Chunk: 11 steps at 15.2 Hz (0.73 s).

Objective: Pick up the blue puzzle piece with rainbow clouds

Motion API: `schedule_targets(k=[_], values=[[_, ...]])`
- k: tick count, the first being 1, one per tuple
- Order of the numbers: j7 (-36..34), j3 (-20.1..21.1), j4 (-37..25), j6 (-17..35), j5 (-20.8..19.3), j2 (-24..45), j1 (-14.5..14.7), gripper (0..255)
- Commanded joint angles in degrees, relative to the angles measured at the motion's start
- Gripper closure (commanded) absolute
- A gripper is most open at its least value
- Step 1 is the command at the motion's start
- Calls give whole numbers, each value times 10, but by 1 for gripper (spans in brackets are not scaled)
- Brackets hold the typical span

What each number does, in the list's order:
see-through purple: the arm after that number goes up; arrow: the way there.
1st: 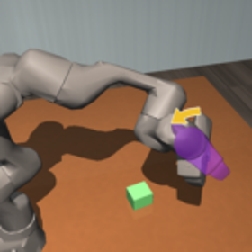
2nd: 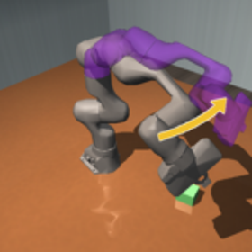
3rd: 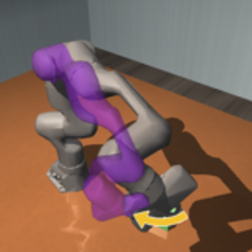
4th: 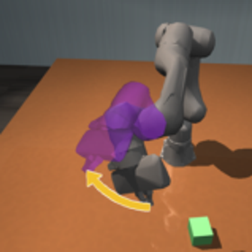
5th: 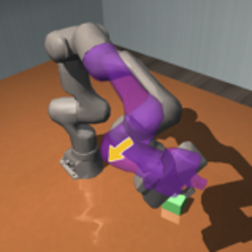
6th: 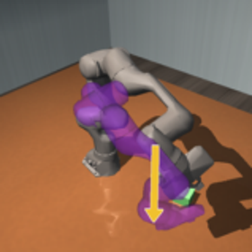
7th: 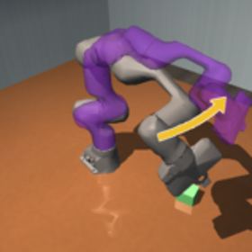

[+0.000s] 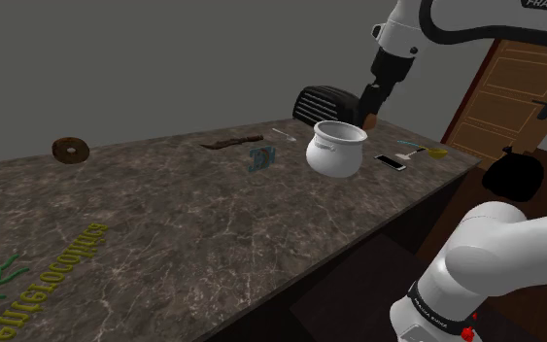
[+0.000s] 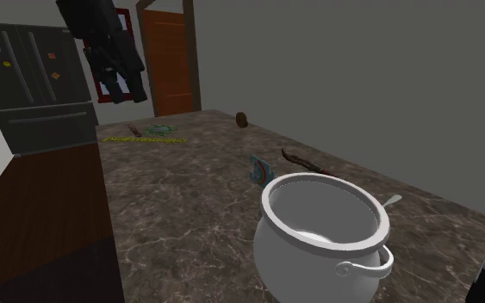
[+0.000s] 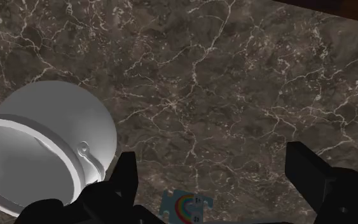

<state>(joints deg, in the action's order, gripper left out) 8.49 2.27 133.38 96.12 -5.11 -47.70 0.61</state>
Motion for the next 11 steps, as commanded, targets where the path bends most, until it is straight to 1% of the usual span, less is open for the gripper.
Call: schedule_targets(k=[1, 6, 11], values=[[0, 0, 0, 0, 0, 0, 0, 0], [110, -46, -19, 67, -25, 96, 21, 0], [218, -82, -60, 123, -36, 202, 44, 0]])
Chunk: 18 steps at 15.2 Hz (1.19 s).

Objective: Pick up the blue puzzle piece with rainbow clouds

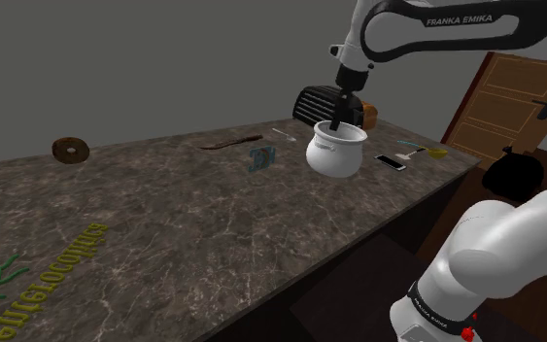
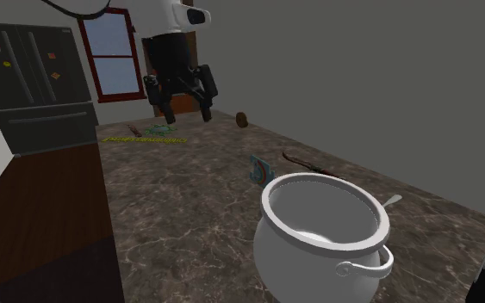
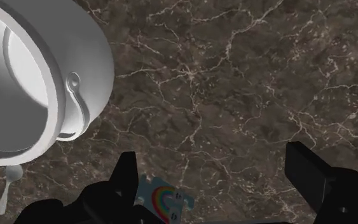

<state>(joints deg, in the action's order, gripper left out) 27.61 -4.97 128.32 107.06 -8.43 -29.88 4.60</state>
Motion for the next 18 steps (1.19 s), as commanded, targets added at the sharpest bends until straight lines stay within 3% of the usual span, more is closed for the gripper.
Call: schedule_targets(k=[1, 9, 18], values=[[49, -16, -20, 23, -3, 46, 8, 0], [218, -46, -124, 80, 11, 227, 36, 0], [388, -34, -279, 101, 33, 426, 46, 0]])
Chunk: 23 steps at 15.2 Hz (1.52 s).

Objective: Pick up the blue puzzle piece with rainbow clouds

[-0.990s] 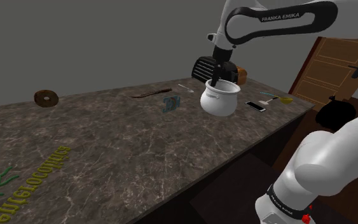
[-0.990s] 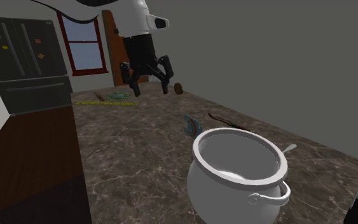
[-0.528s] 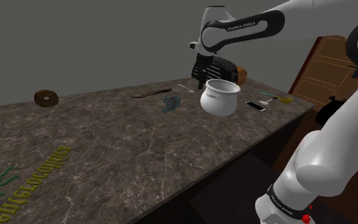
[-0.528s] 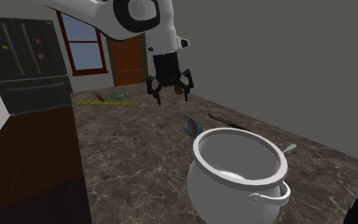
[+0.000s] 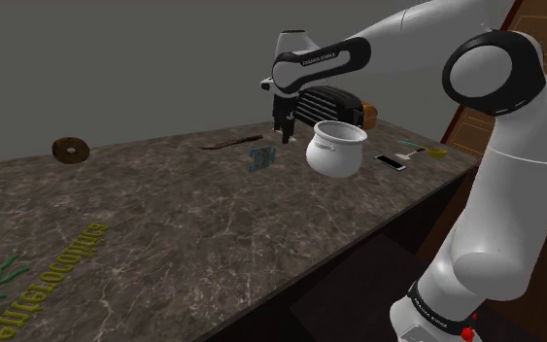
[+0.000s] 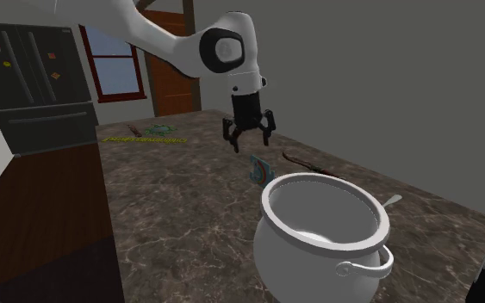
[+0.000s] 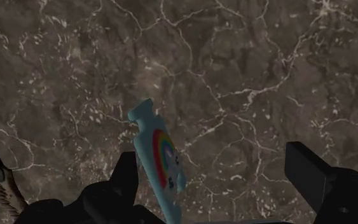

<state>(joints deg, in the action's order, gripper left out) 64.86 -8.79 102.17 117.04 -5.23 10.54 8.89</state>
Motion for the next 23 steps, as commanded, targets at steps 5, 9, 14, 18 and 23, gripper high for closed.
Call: schedule_targets(k=[5, 9, 14, 18, 23], values=[[95, 25, -116, -4, 0, 128, 4, 0], [122, 34, -149, 4, -4, 175, 6, 0], [119, 34, -131, 36, -4, 188, 6, 0], [118, 34, -128, 40, -4, 190, 5, 255], [118, 34, -128, 40, -4, 190, 5, 255]])
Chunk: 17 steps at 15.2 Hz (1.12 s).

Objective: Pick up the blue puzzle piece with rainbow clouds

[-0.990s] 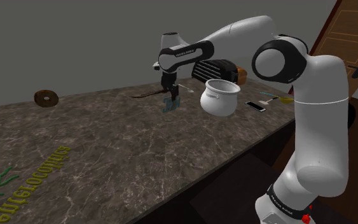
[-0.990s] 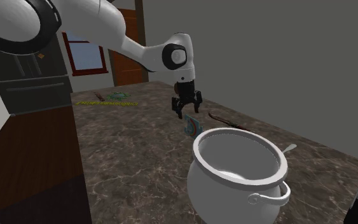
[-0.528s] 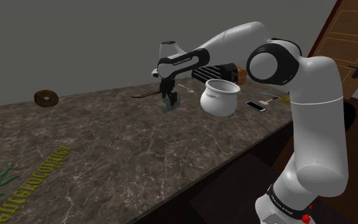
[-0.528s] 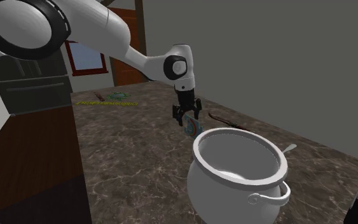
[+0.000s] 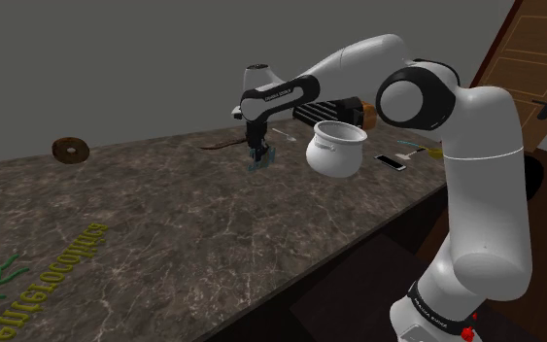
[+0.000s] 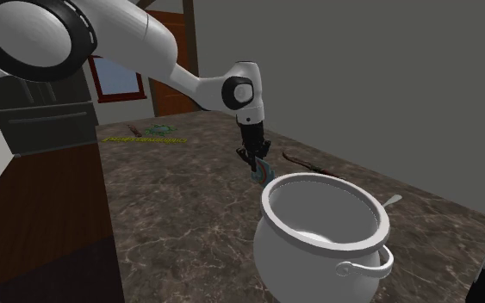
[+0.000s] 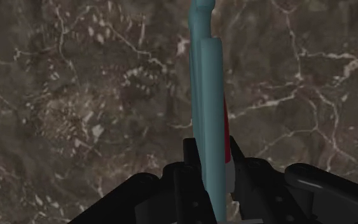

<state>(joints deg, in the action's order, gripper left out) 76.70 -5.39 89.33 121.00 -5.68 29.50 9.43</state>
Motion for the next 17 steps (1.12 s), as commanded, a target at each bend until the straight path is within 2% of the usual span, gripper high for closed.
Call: schedule_targets(k=[1, 4, 17], values=[[0, 0, 0, 0, 0, 0, 0, 255], [0, 0, 0, 0, 0, 0, 0, 255], [9, 0, -56, -85, 2, -30, 1, 255]])
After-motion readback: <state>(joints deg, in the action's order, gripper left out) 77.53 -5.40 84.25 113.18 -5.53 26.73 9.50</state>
